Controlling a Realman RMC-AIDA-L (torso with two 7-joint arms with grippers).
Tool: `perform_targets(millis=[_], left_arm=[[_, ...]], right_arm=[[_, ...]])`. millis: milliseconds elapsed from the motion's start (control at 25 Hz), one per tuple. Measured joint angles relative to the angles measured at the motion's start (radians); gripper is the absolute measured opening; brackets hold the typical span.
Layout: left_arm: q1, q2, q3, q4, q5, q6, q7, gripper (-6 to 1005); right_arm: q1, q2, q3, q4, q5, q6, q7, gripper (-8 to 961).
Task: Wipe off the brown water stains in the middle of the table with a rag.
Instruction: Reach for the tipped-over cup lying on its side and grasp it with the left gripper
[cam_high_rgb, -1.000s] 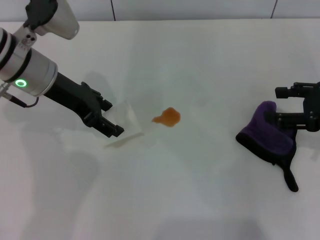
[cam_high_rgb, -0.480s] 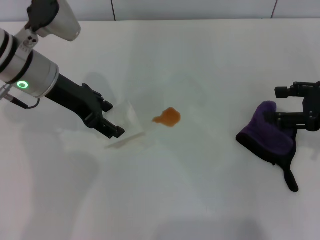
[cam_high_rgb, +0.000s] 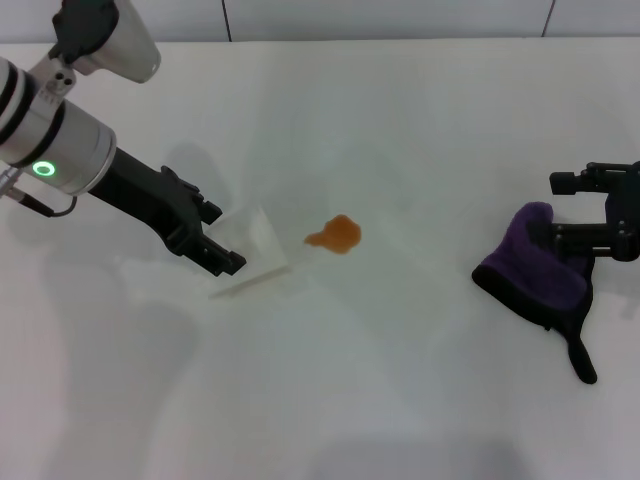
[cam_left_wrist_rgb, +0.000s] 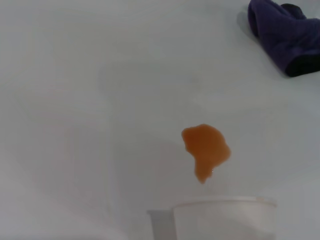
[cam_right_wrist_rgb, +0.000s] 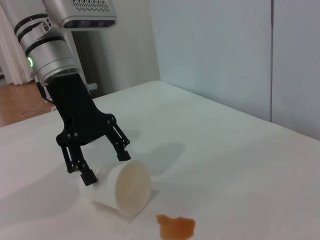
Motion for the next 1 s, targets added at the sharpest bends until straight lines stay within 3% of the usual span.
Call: perform_targets(millis=[480,720,1000], left_arm=[[0.0,0.0,0.0,0.0,0.0,-0.011,-0.003,875],[0.0,0.0,0.0,0.019,0.013,-0.03,-0.007,793],[-0.004,0.0,0.0,0.039,0.027,-0.048,-0.016,790]], right_arm=[[0.0,0.0,0.0,-0.003,0.002,0.0,0.0,740],[0.0,0.0,0.0,-0.004,0.004,0.0,0.0,740],[0.0,0.0,0.0,-0.005,0.003,0.002,0.0,740]])
